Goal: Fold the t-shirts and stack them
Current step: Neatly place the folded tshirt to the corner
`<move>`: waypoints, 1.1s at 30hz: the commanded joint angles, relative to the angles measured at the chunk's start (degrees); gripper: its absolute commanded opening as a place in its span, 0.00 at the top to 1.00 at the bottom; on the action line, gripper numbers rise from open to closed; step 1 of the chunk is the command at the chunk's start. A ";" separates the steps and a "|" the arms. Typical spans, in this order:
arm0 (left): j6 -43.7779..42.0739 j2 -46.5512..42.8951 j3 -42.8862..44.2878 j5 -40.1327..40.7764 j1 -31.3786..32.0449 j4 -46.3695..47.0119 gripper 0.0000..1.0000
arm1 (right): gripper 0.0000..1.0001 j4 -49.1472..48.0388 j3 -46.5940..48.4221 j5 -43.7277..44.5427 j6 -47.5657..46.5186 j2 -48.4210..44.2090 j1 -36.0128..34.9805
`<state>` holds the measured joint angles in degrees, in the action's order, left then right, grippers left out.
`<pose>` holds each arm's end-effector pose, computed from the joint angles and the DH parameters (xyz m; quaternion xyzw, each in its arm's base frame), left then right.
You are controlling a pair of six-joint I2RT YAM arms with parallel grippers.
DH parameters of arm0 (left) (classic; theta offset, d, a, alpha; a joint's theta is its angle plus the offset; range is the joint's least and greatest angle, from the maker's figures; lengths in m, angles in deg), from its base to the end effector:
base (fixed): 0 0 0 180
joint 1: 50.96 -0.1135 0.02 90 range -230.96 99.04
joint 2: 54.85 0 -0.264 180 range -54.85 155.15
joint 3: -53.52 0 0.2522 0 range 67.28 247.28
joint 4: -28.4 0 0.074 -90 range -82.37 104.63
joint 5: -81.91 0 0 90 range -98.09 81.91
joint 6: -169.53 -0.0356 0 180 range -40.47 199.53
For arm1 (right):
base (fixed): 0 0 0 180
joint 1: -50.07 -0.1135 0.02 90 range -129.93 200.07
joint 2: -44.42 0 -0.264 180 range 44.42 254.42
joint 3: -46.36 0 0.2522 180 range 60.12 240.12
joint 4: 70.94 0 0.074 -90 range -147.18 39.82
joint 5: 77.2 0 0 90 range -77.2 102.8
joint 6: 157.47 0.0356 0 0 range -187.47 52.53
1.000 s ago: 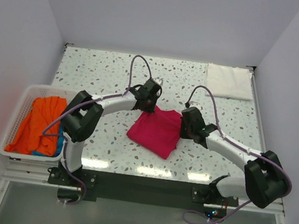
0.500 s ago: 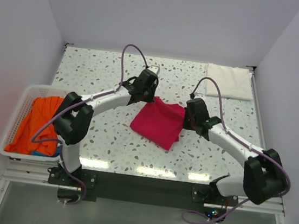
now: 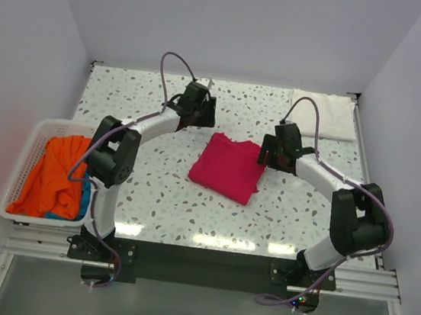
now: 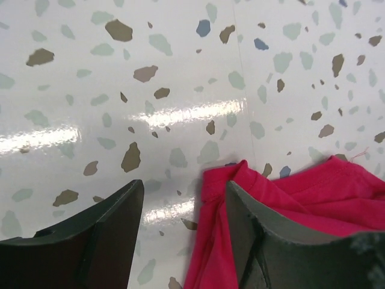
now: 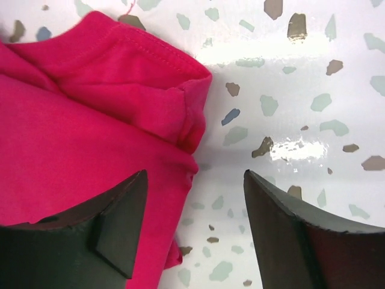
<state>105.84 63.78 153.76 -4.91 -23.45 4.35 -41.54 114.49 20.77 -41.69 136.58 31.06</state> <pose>0.4148 -0.2138 0.1917 -0.0016 0.9148 -0.1598 0.3709 0.3092 0.1013 0.1869 0.0777 0.9443 0.0582 0.3145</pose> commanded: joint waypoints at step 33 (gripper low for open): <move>7.53 -16.24 -22.05 -6.34 15.47 4.13 0.59 | 0.49 -15.38 -9.11 -14.65 15.18 3.98 1.08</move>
<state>112.02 46.84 132.06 -10.44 -7.97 5.25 -54.61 105.18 5.54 -28.75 137.17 33.34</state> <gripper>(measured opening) 0.412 0.517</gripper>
